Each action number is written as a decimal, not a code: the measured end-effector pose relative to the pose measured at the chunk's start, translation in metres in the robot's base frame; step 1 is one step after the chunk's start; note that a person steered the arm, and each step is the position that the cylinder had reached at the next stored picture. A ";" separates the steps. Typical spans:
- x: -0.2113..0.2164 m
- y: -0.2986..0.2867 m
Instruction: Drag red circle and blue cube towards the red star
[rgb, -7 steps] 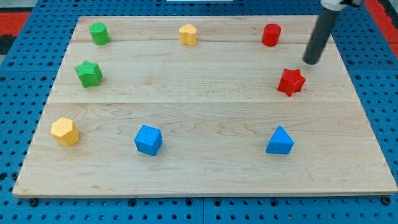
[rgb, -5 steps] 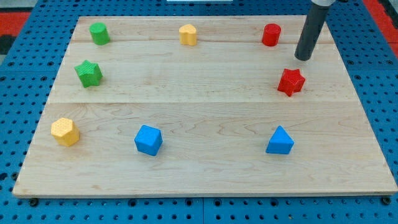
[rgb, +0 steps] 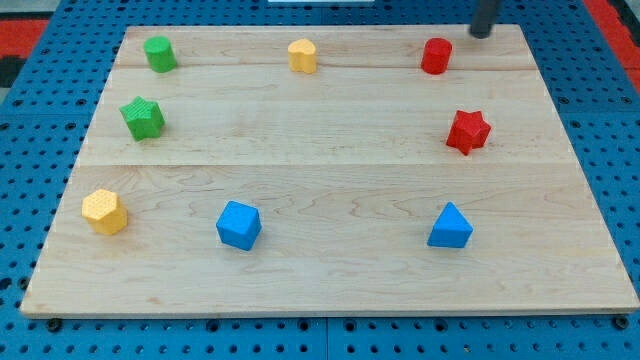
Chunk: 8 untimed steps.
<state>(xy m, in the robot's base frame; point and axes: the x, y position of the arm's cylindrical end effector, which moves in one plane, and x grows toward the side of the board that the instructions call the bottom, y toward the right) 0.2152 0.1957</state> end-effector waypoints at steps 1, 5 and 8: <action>0.039 -0.032; 0.139 -0.070; 0.165 0.042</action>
<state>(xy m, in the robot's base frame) 0.3801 0.2377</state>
